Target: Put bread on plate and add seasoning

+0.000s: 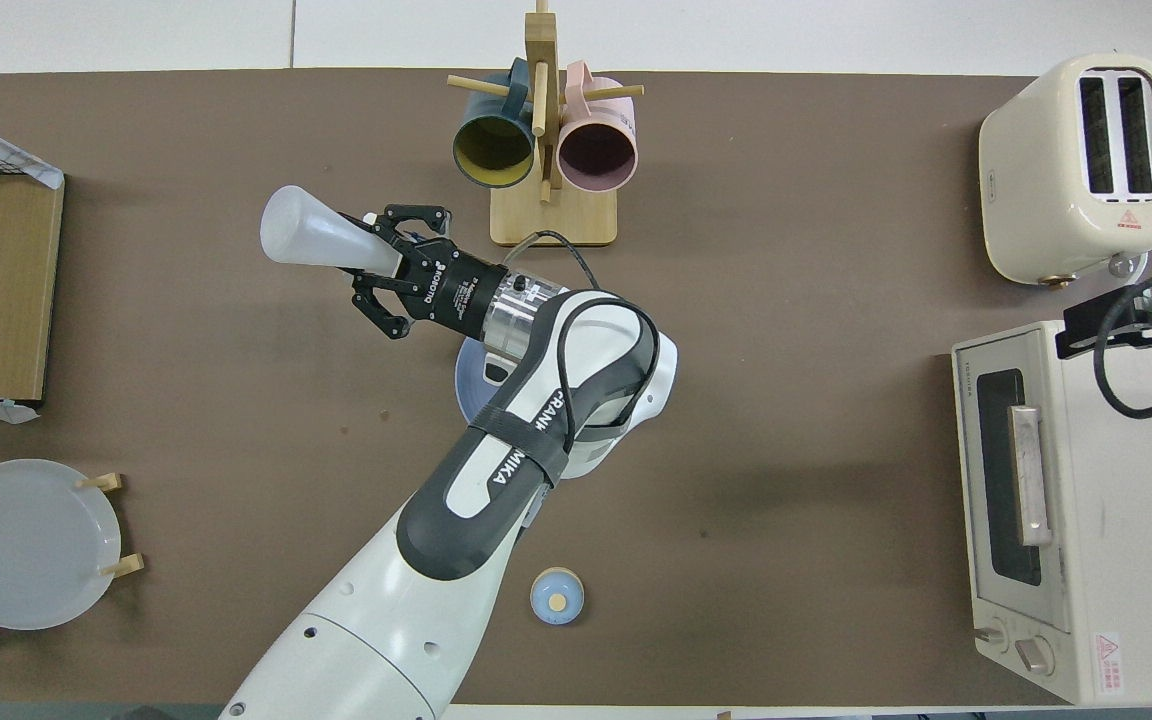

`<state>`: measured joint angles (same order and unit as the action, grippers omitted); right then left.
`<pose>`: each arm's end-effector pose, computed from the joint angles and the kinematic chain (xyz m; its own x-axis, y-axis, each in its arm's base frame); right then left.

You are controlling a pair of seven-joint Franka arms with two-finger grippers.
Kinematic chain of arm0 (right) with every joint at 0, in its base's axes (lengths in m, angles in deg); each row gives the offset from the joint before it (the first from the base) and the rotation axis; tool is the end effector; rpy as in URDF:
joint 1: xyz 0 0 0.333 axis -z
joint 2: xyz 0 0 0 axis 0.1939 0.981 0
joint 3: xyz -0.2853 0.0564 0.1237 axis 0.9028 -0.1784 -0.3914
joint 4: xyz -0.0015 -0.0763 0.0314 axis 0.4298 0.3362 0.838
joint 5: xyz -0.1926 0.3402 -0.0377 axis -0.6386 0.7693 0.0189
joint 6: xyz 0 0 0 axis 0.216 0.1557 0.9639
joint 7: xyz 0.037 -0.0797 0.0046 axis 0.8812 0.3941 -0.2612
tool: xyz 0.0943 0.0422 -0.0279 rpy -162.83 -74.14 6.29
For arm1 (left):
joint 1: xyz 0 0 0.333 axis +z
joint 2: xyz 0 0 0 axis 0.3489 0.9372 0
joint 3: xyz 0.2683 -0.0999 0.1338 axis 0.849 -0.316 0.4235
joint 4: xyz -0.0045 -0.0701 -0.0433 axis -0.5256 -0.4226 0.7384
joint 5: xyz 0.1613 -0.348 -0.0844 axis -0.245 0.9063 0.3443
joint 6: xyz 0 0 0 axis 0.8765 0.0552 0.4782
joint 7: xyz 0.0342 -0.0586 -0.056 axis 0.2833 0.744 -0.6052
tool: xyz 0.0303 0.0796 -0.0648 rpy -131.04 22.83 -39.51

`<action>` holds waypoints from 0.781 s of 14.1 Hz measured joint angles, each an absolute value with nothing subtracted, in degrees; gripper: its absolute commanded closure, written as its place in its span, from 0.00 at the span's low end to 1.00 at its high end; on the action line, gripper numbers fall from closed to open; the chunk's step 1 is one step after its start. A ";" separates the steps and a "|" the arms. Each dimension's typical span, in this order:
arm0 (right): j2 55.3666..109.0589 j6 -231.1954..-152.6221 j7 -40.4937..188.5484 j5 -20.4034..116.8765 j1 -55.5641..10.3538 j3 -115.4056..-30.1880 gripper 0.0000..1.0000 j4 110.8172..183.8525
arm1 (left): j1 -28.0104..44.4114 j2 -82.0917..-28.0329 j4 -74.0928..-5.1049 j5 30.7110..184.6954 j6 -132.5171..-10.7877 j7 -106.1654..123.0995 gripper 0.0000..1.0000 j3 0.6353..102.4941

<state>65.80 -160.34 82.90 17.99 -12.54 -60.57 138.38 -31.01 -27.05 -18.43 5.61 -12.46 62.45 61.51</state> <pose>0.5362 -0.0341 0.5925 0.9880 -0.0764 -0.1340 -0.0779 -0.9969 -0.0058 0.5419 -0.3884 0.3231 0.2268 -0.1280 -0.9655 -0.8405 0.4751 -0.2604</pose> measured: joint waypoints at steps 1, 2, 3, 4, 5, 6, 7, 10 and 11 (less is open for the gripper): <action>65.80 -160.34 82.90 17.99 -12.54 -60.57 0.00 138.38 | -32.21 -27.05 -18.35 6.31 -12.17 62.45 1.00 61.33; 65.80 -160.34 82.90 17.99 -12.54 -60.57 0.00 138.38 | -33.88 -27.05 -18.27 7.46 -11.57 62.45 1.00 61.25; 65.80 -160.34 82.90 17.99 -12.54 -60.57 0.00 138.38 | -35.84 -27.05 -18.11 8.78 -10.58 62.45 1.00 61.21; 65.80 -160.34 82.90 17.99 -12.54 -60.57 0.00 138.38 | -38.05 -27.05 -17.73 10.38 -9.32 62.45 1.00 61.15; 65.80 -160.34 82.90 17.99 -12.54 -60.57 0.00 138.38 | -40.00 -27.05 -17.15 11.69 -8.34 62.45 1.00 61.11; 65.80 -160.34 82.90 17.99 -12.54 -60.57 0.00 138.38 | -41.73 -27.06 -16.48 12.69 -7.36 62.45 1.00 61.10; 65.80 -160.34 82.90 17.99 -12.54 -60.57 0.00 138.38 | -42.91 -27.06 -15.94 13.22 -6.62 62.45 1.00 61.09; 65.80 -160.34 82.90 17.99 -12.54 -60.57 0.00 138.38 | -42.75 -27.04 -15.55 13.45 -6.66 62.45 1.00 61.45; 65.80 -160.34 82.90 17.99 -12.54 -60.57 0.00 138.38 | -41.70 -26.99 -15.55 13.39 -7.04 62.45 1.00 61.68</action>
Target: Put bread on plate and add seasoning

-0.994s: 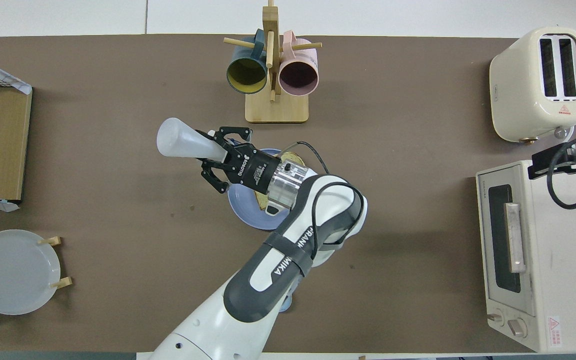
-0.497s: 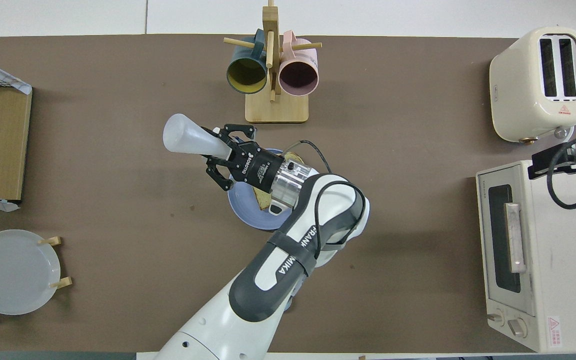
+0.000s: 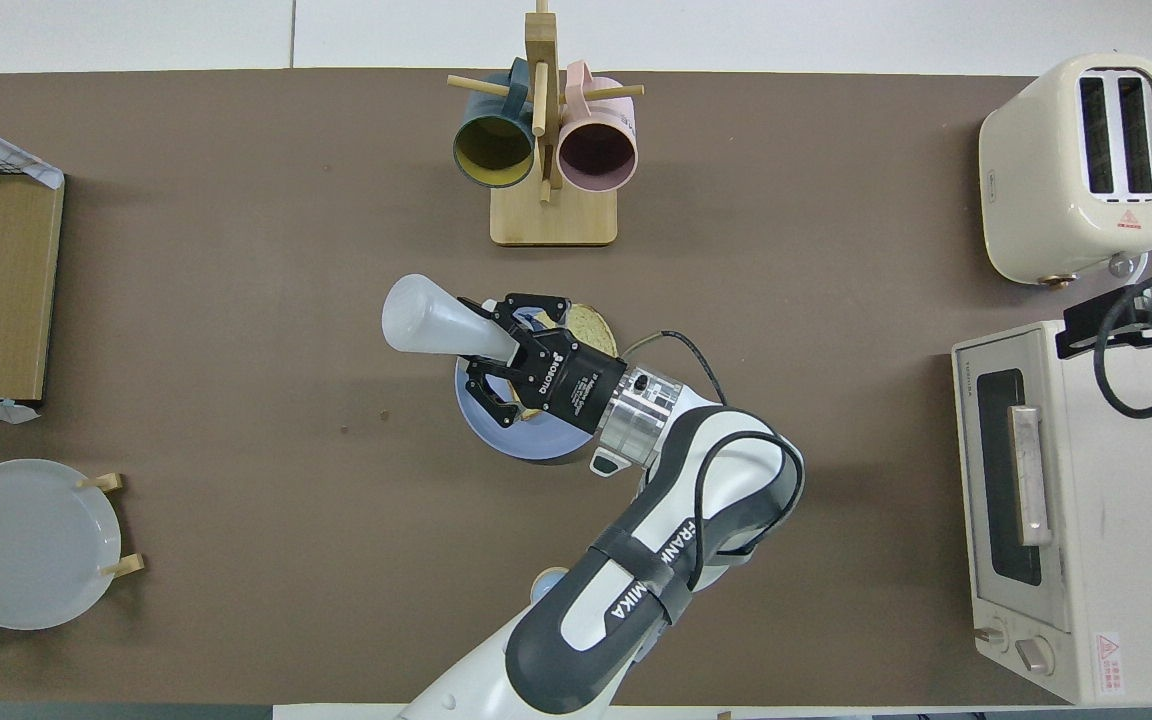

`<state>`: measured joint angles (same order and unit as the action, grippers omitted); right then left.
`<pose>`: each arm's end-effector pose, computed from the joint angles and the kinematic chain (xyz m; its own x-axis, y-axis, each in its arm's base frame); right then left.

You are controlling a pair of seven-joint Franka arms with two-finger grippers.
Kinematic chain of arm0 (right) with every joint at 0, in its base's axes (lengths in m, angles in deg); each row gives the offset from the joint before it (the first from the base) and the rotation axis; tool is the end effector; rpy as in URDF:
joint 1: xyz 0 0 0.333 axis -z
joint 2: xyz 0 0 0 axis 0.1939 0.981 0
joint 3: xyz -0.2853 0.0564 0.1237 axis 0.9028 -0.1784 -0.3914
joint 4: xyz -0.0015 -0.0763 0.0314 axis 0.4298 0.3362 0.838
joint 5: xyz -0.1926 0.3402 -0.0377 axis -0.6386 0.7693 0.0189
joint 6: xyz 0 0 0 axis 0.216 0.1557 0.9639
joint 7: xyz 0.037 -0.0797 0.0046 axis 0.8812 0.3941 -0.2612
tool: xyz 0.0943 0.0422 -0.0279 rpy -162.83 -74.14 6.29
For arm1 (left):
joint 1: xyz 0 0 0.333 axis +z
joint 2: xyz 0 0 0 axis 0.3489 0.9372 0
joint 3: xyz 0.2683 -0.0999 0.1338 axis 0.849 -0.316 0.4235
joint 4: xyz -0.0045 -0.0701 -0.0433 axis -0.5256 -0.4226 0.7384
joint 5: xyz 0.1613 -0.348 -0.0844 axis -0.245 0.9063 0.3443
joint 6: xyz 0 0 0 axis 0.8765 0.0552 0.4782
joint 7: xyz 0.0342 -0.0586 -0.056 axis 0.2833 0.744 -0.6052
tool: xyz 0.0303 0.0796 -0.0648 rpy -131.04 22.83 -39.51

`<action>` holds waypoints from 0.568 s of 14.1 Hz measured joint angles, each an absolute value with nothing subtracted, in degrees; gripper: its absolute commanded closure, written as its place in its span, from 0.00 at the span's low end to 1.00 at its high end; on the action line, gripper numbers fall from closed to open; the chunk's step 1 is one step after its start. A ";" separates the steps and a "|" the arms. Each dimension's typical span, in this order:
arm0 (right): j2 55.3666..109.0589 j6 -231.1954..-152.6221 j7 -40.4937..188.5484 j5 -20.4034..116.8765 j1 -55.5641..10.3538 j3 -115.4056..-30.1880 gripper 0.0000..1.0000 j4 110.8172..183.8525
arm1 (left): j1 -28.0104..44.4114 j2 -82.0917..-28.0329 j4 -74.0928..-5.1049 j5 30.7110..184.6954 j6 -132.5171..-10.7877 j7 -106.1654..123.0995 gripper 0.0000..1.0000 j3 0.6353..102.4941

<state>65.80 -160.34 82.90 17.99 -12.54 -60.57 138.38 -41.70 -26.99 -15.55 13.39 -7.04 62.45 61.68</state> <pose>0.5362 -0.0341 0.5925 0.9880 -0.0764 -0.1340 -0.0779 -0.9969 -0.0058 0.4563 -0.4737 0.3344 0.1965 -0.1957 -0.9608 -0.8304 0.4878 -0.2692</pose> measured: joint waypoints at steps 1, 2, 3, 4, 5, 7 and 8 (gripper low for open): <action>65.80 -160.34 82.90 17.99 -12.54 -60.57 0.00 138.38 | -40.23 -26.89 -15.55 13.06 -7.84 62.45 1.00 61.84; 65.80 -160.34 82.90 17.99 -12.54 -60.57 0.00 138.38 | -38.37 -26.75 -15.54 12.44 -8.81 62.45 1.00 61.94; 65.80 -160.34 82.90 17.99 -12.54 -60.57 0.00 138.38 | -36.20 -26.57 -15.55 11.74 -9.96 62.45 1.00 62.01; 65.80 -160.34 82.90 17.99 -12.54 -60.57 0.00 138.38 | -34.35 -26.38 -15.55 11.15 -11.04 62.45 1.00 62.05; 65.80 -160.34 82.90 17.99 -12.54 -60.57 0.00 138.38 | -32.76 -26.23 -15.54 10.74 -11.74 62.45 1.00 62.07; 65.80 -160.34 82.90 17.99 -12.54 -60.57 0.00 138.38 | -30.96 -26.13 -15.41 10.84 -12.45 62.39 1.00 62.10; 65.80 -160.34 82.90 17.99 -12.54 -60.57 0.00 138.38 | -30.57 -26.24 -14.95 11.46 -12.62 62.19 1.00 62.12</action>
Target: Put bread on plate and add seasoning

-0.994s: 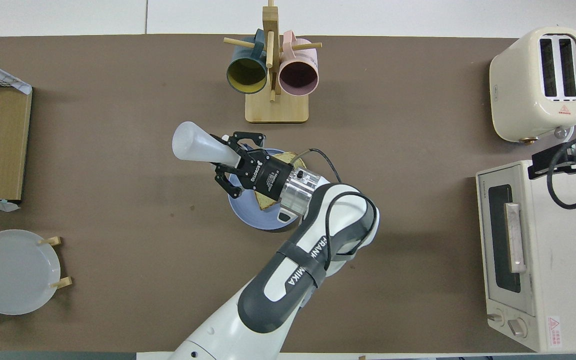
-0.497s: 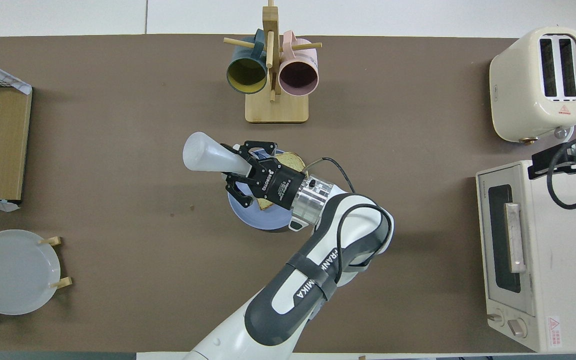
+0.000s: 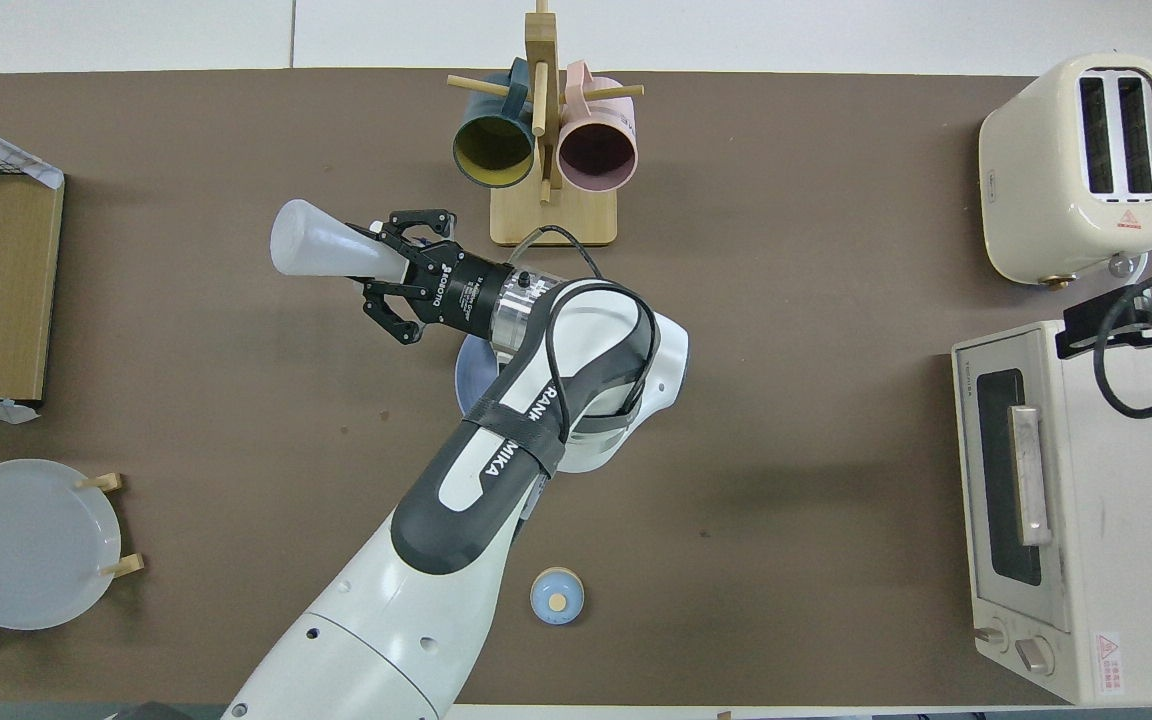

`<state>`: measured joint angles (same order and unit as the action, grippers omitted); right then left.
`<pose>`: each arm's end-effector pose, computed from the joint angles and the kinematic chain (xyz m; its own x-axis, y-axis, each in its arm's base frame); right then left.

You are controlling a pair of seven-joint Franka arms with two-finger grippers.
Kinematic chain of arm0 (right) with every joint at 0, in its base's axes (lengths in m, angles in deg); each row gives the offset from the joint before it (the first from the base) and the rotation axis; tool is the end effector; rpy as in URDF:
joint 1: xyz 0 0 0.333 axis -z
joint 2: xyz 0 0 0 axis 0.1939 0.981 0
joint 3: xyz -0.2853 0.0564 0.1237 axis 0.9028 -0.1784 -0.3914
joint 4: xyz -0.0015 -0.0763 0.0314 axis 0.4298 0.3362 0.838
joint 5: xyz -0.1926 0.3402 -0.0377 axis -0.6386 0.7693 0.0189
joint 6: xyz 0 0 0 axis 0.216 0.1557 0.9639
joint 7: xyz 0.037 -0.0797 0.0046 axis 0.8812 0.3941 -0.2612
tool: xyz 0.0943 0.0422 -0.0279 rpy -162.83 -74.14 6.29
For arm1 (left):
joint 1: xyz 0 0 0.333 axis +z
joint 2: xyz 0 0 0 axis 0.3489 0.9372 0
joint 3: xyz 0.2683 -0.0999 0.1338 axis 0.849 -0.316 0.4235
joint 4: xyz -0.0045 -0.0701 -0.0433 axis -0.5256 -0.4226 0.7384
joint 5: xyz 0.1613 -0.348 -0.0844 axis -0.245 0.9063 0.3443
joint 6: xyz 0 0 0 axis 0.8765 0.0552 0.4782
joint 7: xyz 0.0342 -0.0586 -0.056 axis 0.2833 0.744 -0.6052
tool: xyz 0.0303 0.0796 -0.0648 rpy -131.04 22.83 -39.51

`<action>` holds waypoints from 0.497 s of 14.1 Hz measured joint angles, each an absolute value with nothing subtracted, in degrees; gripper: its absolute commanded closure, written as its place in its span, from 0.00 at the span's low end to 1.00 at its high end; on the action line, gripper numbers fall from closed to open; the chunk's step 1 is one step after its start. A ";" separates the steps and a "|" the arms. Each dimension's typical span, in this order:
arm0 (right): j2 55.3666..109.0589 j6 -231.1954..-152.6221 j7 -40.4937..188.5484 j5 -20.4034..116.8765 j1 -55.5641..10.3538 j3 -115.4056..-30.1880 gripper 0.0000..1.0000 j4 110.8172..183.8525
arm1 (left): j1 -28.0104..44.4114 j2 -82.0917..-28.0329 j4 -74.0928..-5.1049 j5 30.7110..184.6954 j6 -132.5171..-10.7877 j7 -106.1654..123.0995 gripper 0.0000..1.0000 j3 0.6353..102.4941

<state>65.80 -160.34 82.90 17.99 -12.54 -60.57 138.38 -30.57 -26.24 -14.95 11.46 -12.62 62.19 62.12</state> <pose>0.5362 -0.0341 0.5925 0.9880 -0.0764 -0.1340 -0.0779 -0.9969 -0.0058 0.5494 -0.3875 0.3291 0.2235 -0.2031 -0.9533 -0.8736 0.3921 -0.2883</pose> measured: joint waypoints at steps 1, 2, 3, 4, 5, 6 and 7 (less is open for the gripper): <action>65.80 -160.34 82.90 17.99 -12.54 -60.57 0.00 138.38 | -30.37 -26.79 -14.24 13.06 -13.11 61.86 1.00 62.12; 65.80 -160.34 82.90 17.99 -12.54 -60.57 0.00 138.38 | -30.29 -27.55 -13.75 14.60 -13.52 61.39 1.00 62.12; 65.80 -160.34 82.90 17.99 -12.54 -60.57 0.00 138.38 | -30.11 -28.52 -13.44 16.07 -13.63 60.77 1.00 62.15; 65.80 -160.34 82.90 17.99 -12.54 -60.57 0.00 138.38 | -29.71 -29.56 -13.26 17.50 -13.85 60.03 1.00 62.18; 65.80 -160.34 82.90 17.99 -12.54 -60.57 0.00 138.38 | -29.11 -30.77 -13.18 19.16 -14.70 59.45 1.00 62.24; 65.80 -160.34 82.90 17.99 -12.54 -60.57 0.00 138.38 | -28.40 -32.05 -13.16 20.93 -15.65 58.91 1.00 62.26; 65.80 -160.34 82.90 17.99 -12.54 -60.57 0.00 138.38 | -27.53 -33.44 -13.15 22.88 -16.60 58.45 1.00 62.28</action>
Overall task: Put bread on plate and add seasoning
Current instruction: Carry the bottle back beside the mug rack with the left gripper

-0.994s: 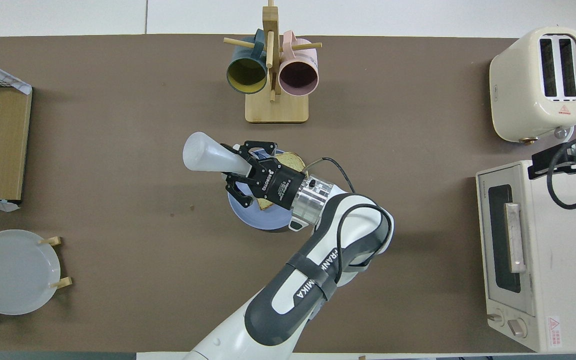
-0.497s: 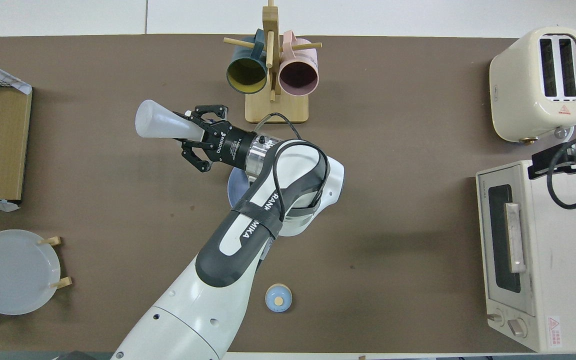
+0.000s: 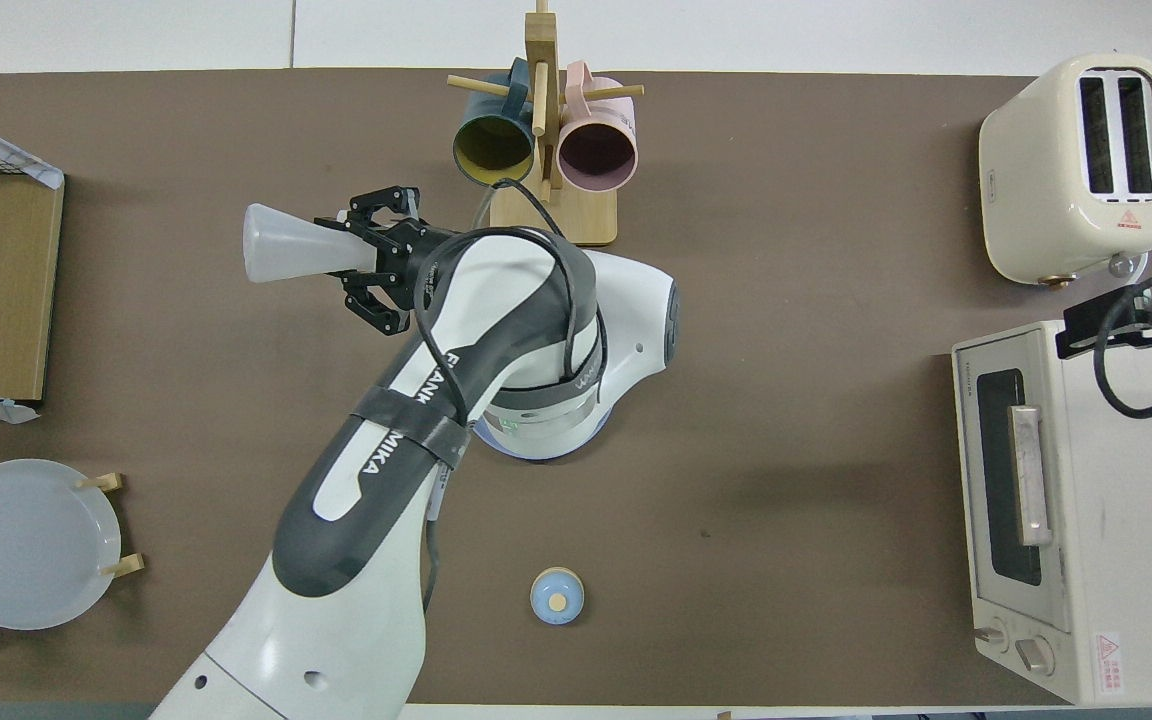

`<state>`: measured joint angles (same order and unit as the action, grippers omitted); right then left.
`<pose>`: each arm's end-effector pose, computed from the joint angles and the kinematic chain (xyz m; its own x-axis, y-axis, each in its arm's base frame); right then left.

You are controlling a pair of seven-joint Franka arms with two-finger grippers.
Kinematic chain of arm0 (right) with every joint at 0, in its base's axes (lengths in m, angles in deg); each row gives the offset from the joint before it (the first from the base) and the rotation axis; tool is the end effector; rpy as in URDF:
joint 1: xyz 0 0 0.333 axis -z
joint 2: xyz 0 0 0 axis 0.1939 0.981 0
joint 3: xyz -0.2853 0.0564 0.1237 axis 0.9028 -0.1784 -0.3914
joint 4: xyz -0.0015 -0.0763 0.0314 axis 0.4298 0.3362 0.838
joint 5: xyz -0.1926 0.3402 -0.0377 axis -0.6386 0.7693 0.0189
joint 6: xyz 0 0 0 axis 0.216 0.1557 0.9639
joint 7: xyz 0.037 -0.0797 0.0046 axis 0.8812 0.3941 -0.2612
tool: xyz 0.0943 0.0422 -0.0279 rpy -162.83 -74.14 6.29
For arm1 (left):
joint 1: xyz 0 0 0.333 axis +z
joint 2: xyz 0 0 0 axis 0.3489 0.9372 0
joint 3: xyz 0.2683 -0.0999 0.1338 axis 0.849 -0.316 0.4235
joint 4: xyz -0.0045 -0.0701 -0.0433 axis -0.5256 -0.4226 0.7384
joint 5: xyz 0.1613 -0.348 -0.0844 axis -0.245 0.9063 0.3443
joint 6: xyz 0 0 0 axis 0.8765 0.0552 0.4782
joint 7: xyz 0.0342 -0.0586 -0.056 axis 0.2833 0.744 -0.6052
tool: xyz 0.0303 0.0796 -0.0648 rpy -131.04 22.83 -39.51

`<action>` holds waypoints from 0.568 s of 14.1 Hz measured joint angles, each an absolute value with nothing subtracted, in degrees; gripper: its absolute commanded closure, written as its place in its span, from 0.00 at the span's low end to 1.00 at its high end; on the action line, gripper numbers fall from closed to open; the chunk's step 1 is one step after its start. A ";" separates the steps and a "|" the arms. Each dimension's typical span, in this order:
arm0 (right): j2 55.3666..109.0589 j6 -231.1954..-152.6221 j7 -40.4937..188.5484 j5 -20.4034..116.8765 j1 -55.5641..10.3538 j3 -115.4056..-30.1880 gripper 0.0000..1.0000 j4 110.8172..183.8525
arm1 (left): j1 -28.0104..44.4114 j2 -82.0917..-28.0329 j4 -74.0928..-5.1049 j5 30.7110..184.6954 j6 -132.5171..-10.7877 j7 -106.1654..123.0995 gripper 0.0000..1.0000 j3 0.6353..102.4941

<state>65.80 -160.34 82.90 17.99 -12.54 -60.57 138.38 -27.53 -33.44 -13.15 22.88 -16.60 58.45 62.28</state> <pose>0.5362 -0.0341 0.5925 0.9880 -0.0764 -0.1340 -0.0779 -0.9969 -0.0058 0.5610 -0.3664 0.4017 0.3002 -0.4581 -0.8367 -0.8875 0.1874 -0.4210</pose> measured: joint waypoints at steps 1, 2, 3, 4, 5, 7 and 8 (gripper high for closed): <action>65.80 -160.34 82.90 17.99 -12.54 -60.57 0.00 138.38 | -26.69 -34.78 -13.11 24.73 -17.65 57.94 1.00 62.30; 65.80 -160.34 82.90 17.99 -12.54 -60.57 0.00 138.38 | -25.72 -36.34 -13.06 26.81 -18.98 57.59 1.00 62.37; 65.80 -160.34 82.90 17.99 -12.54 -60.57 0.00 138.38 | -24.39 -38.32 -13.03 29.38 -20.54 57.43 1.00 62.45; 65.79 -160.34 82.90 17.99 -12.54 -60.57 0.00 138.38 | -22.76 -40.42 -13.02 32.21 -22.12 57.40 1.00 62.52; 65.79 -160.34 82.90 17.99 -12.54 -60.57 0.00 138.38 | -20.96 -42.30 -13.04 35.22 -24.11 57.08 1.00 62.54; 65.79 -160.34 82.90 17.99 -12.54 -60.57 0.00 138.38 | -17.05 -44.92 -13.11 40.85 -28.74 54.24 1.00 62.60; 65.79 -160.34 82.90 17.99 -12.54 -60.57 0.00 138.38 | -15.17 -45.45 -13.20 43.85 -31.23 52.24 1.00 62.59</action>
